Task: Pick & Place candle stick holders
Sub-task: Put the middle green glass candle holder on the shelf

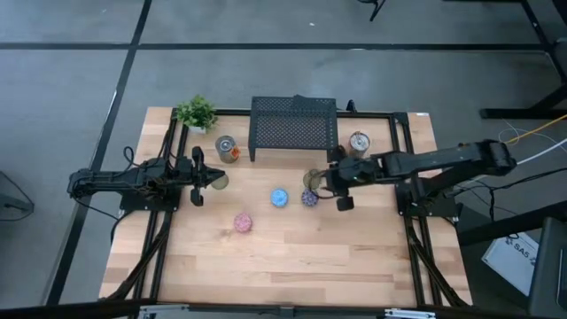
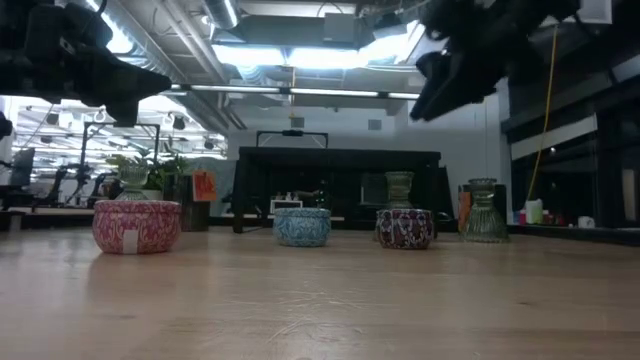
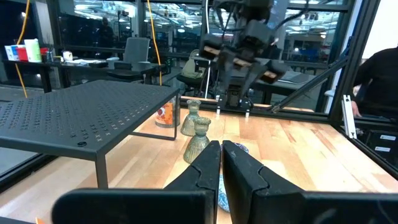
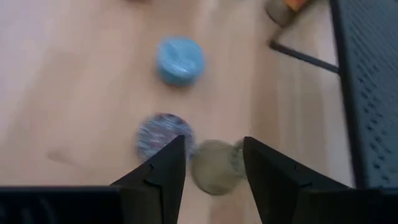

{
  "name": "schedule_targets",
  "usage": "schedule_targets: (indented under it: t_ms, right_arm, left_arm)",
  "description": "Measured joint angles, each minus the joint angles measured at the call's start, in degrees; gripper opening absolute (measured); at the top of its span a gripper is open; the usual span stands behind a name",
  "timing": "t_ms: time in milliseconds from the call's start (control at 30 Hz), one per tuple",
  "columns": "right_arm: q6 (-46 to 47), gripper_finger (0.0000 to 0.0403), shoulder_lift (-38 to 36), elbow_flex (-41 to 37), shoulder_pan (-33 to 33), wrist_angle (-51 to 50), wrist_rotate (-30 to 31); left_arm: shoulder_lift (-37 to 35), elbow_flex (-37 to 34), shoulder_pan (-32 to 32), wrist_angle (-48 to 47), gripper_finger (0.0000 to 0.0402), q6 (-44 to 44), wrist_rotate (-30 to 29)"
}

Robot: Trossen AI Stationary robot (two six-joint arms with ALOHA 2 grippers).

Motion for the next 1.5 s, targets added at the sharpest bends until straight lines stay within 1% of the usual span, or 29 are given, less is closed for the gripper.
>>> schedule_targets:
  t_ms: [233, 633, 800, 867, 1100, 1333, 1500]
  right_arm:
    - [-2.3, 0.0148, 5.5, 0.4, -2.7, 1.2, 0.8]
    - [-4.6, 0.0129, 12.1, 0.4, -3.8, 5.2, 0.9]
    - [-4.1, 0.0128, 12.5, 0.4, -4.3, 4.5, 5.7]
    - [-4.1, 0.0128, 12.5, 0.4, -4.3, 4.1, 6.6]
    - [-4.1, 0.0128, 12.7, 0.4, -4.3, 2.0, 6.7]
    - [-4.1, 0.0128, 15.8, 0.5, -5.2, 4.6, 7.2]
    - [-4.2, 0.0123, 16.7, 0.6, -5.4, 5.6, 7.5]
  left_arm:
    - [0.0, 0.0, 0.0, 0.0, 0.0012, 0.0, 0.0]
    - [0.0, 0.0, 0.0, 0.0, 0.0013, 0.0, -0.2]
    - [0.0, 0.0, 0.0, 0.0, 0.0010, 0.0, -0.2]
    - [0.0, 0.0, 0.0, 0.0, 0.0010, 0.0, -0.2]
    - [0.0, 0.0, 0.0, 0.0, 0.0011, 0.0, -0.2]
    - [0.0, 0.0, 0.0, 0.0, 0.0013, 0.0, -0.2]
    - [0.0, 0.0, 0.0, 0.0, 0.0010, 0.0, -0.2]
